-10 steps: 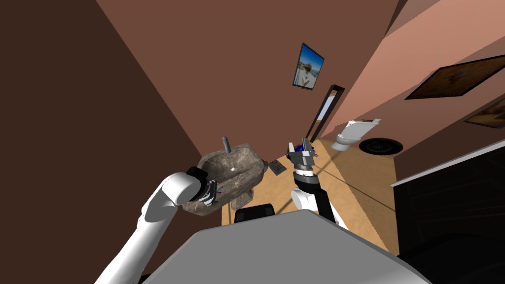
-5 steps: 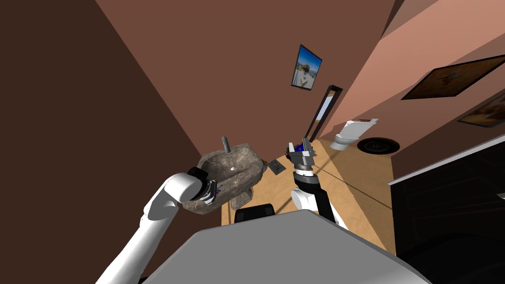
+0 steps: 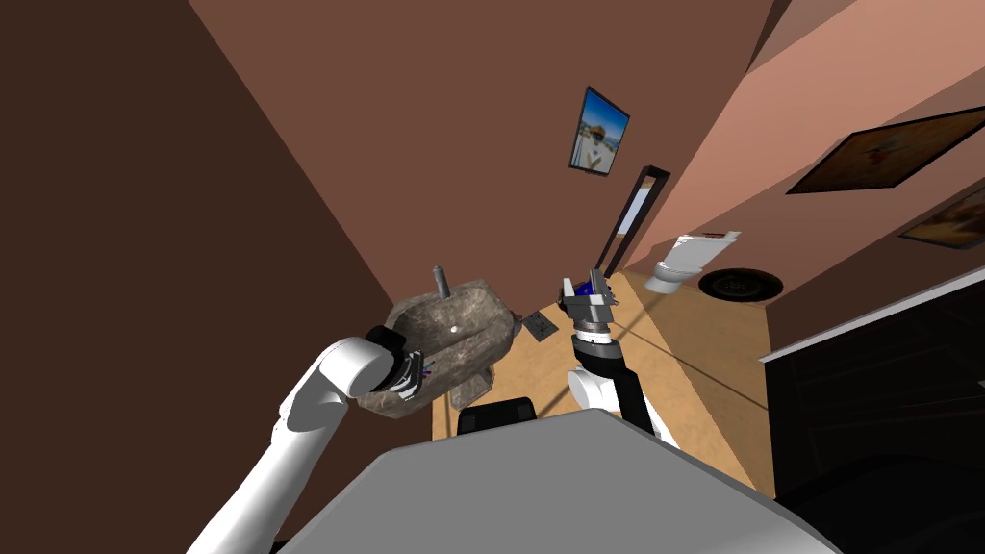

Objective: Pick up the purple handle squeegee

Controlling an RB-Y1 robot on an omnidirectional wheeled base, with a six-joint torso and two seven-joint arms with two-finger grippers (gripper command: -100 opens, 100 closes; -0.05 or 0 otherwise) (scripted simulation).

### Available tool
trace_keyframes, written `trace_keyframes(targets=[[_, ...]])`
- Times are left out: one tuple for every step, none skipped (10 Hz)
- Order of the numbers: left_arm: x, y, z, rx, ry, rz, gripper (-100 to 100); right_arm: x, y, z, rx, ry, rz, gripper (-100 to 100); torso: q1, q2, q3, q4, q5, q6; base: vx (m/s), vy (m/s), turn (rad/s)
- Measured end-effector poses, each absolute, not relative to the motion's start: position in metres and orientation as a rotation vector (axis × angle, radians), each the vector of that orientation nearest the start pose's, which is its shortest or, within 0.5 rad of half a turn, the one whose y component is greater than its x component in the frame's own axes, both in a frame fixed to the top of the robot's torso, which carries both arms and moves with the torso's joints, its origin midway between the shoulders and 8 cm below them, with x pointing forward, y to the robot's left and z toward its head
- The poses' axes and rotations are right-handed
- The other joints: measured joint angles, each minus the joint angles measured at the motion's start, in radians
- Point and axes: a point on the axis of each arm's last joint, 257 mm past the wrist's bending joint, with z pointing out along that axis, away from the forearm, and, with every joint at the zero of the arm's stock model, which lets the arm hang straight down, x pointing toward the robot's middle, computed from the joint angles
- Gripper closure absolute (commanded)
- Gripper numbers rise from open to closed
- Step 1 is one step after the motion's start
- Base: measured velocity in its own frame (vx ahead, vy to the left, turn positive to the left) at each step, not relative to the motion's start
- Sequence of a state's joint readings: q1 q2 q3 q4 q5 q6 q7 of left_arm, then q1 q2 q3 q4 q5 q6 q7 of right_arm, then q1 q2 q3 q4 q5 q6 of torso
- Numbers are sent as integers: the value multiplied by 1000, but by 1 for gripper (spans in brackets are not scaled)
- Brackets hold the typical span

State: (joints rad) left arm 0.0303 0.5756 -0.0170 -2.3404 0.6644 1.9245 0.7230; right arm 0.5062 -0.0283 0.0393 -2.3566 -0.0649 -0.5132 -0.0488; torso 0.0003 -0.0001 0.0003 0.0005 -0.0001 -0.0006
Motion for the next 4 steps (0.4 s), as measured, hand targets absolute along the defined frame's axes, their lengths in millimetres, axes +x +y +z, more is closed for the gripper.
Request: trace_keyframes(targets=[[289, 265, -276, -2413, 1843, -343, 100, 326, -268, 58, 633, 526, 1448, 0, 0, 0, 0, 0, 0, 0, 33, 13, 26], [286, 263, -271, -2410, 1846, -343, 100, 326, -268, 58, 633, 526, 1448, 0, 0, -1, 0, 0, 0, 0, 31, 12, 24], [283, 262, -266, -2408, 1849, -342, 100, 326, -268, 58, 633, 526, 1448, 0, 0, -1, 0, 0, 0, 0, 13, 6, 6], [282, 263, -266, -2409, 1848, -339, 0, 326, -268, 58, 633, 526, 1448, 0, 0, 0, 0, 0, 0, 0, 0, 0, 0]])
